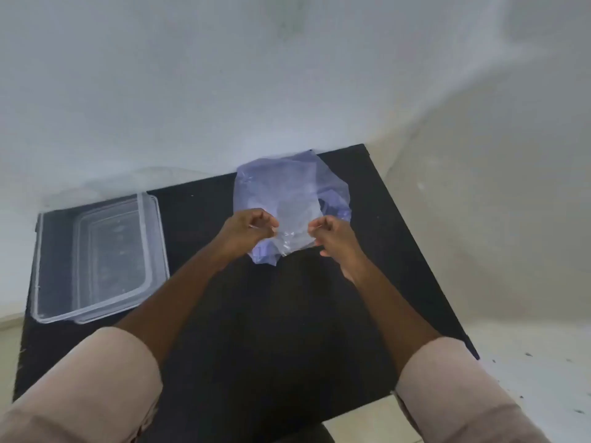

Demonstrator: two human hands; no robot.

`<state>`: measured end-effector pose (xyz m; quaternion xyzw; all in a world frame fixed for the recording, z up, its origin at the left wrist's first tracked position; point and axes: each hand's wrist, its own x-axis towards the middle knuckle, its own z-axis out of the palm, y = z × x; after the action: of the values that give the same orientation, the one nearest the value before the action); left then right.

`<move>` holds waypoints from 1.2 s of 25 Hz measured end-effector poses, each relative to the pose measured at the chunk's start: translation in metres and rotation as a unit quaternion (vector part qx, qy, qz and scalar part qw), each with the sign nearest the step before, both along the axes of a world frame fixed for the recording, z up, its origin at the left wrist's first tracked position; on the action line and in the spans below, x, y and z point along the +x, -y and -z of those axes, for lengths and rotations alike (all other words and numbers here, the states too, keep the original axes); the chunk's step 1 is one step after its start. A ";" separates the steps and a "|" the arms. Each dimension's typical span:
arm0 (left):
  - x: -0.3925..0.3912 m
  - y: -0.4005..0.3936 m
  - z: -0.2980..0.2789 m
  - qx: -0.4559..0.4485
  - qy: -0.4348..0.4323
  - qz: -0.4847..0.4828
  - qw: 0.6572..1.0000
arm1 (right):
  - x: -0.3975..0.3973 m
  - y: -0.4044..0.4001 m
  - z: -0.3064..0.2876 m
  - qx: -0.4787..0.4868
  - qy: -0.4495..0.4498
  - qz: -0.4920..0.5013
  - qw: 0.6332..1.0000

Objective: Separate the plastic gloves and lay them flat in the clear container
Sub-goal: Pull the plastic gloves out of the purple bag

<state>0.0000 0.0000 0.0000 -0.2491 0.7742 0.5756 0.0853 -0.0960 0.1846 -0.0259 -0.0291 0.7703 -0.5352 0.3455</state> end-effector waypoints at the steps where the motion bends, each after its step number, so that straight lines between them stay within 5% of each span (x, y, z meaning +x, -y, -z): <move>1: -0.010 -0.003 0.007 -0.102 0.007 0.028 0.994 | -0.016 0.004 0.009 0.043 -0.025 0.022 0.999; 4: -0.028 -0.019 0.033 -0.385 0.067 0.114 0.913 | -0.051 0.019 0.038 0.171 -0.105 0.043 0.979; 7: -0.040 -0.030 0.055 -0.497 0.089 0.134 0.853 | -0.065 0.037 0.064 0.253 -0.155 -0.002 0.955; 10: -0.058 -0.027 0.064 -0.501 0.101 0.086 0.855 | -0.077 0.049 0.072 0.329 -0.162 -0.049 0.929; 14: -0.073 -0.012 0.062 -0.465 0.041 0.056 0.883 | -0.081 0.053 0.064 0.131 -0.170 0.023 0.976; 17: -0.075 -0.004 0.060 -0.395 0.010 0.049 0.917 | -0.078 0.053 0.064 -0.003 0.027 0.104 0.994; 21: -0.075 0.001 0.063 -0.352 0.002 0.047 0.935 | -0.072 0.057 0.068 -0.059 0.244 0.160 0.955; 30: -0.054 -0.002 0.068 -0.373 0.006 0.070 0.925 | -0.006 -0.032 0.054 0.010 0.080 0.148 0.986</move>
<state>-0.0537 0.0018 -0.0677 -0.2114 0.9479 0.2360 0.0313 -0.1018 0.2164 -0.0794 0.1320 0.7411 -0.5735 0.3232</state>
